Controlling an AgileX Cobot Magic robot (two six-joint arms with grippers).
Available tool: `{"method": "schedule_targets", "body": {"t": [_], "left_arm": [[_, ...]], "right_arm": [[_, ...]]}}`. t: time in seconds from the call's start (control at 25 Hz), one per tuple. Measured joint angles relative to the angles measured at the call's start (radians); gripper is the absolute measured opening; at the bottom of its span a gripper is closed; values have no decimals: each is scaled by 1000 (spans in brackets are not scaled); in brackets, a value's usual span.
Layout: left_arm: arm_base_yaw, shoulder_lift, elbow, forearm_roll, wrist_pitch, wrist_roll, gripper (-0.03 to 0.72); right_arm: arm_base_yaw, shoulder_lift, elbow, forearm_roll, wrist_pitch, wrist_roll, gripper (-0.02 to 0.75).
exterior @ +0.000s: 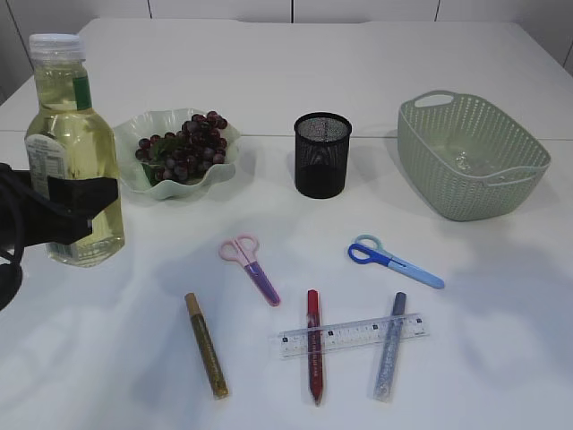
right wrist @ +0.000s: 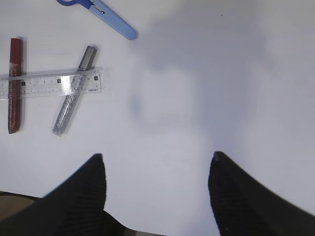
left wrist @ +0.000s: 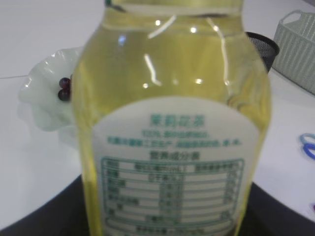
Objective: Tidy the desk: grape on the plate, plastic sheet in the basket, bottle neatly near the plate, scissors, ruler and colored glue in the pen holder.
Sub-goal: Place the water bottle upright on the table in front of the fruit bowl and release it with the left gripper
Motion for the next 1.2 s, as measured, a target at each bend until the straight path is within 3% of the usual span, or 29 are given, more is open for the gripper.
{"method": "schedule_targets", "body": {"t": [0.44,0.68,1.2], "left_arm": [[2,169,0,55,-392,0,433],[2,188,0,56,-436,5,433],[2,393,-2,-42,-507,199,433]], "right_arm": [[0,0,0,14,0,-2,511],[0,0,0,18,0,-2,511],[0,0,0,43,0,-18,511]]}}
